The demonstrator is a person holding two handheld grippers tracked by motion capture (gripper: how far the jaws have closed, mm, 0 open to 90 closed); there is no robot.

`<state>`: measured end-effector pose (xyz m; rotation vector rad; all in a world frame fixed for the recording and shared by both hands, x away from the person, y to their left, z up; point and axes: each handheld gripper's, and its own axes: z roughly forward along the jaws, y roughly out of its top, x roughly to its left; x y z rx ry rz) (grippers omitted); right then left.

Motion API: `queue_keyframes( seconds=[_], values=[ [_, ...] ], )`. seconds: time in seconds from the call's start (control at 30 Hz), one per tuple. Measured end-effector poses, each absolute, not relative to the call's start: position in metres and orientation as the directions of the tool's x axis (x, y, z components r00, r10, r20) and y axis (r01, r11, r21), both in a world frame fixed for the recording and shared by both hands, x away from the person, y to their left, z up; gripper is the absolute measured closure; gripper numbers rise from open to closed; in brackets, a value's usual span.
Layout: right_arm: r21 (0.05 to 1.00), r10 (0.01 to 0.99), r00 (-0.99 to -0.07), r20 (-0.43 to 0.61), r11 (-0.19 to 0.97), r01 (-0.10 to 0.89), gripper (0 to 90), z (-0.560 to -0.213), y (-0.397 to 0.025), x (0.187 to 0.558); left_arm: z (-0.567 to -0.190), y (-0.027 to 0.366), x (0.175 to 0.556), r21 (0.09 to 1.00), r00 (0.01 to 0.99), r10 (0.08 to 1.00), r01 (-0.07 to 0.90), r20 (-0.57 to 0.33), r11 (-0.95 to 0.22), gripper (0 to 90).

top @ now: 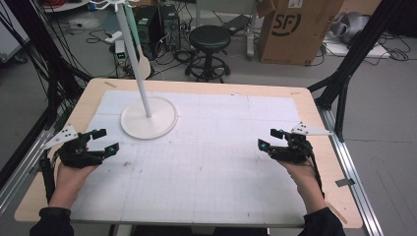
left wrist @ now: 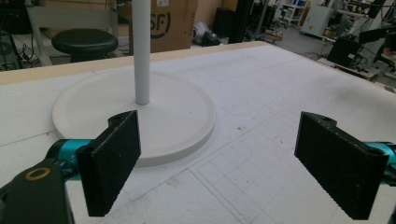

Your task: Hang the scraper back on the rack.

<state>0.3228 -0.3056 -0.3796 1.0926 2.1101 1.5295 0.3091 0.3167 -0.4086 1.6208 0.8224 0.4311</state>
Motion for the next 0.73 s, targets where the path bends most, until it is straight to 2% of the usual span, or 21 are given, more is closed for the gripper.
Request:
queue_keyframes(
  seconds=[0.73],
  values=[
    [0.905, 0.742, -0.651, 0.162, 0.151, 0.398, 23.7, -0.3811, -0.3049, 0.3235, -0.4096, 0.3171, 0.3092, 0.959, 0.682, 0.717, 0.276, -0.146, -0.068, 15.0]
  ],
)
